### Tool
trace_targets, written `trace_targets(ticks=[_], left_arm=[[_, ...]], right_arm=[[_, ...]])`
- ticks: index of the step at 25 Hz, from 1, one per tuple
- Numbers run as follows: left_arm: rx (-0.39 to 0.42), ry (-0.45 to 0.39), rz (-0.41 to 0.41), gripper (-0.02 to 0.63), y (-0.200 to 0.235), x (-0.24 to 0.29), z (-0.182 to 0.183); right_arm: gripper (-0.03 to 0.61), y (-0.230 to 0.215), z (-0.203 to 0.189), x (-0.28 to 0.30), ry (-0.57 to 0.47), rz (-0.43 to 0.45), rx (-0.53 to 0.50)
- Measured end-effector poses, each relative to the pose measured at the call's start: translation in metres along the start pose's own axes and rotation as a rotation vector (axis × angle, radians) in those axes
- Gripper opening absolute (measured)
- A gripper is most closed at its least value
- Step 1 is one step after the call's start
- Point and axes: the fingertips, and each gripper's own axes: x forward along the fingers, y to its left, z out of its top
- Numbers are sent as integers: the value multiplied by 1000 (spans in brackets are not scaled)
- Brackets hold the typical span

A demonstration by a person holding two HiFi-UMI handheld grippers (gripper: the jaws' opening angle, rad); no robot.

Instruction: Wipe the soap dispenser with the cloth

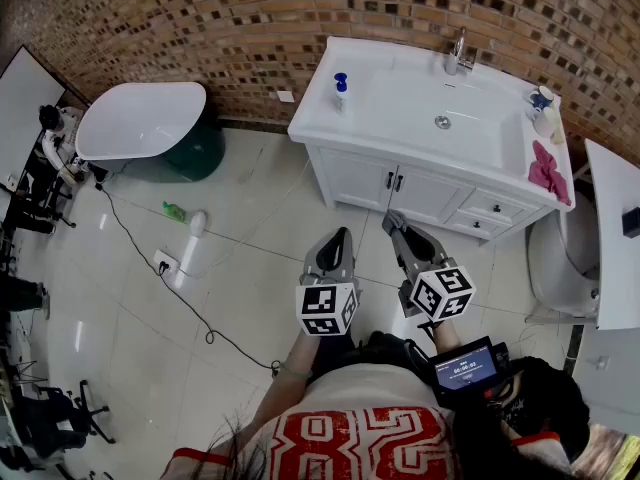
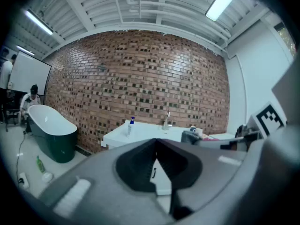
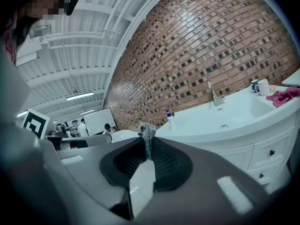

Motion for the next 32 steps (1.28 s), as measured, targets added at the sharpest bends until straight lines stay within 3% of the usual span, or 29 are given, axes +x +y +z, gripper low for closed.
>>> trace_targets(ticks=[6,14,17,24,32], left_arm=[[23,19,-22,3,46,48,3],[95,28,-174,3,132,137,48],[89,27,-211,3,159,164,64],[64,53,-224,3,193,211,68],[80,42,-196,4,210,253,87]], right_arm=[[49,-15,6,64,-1,-34,-12],[49,-22,46,192,-77,-139,5],[49,-28,61,228,-86,-192,1],[49,-66,62,278,-24,-271,38],[49,-114,55,330,71,-305,180]])
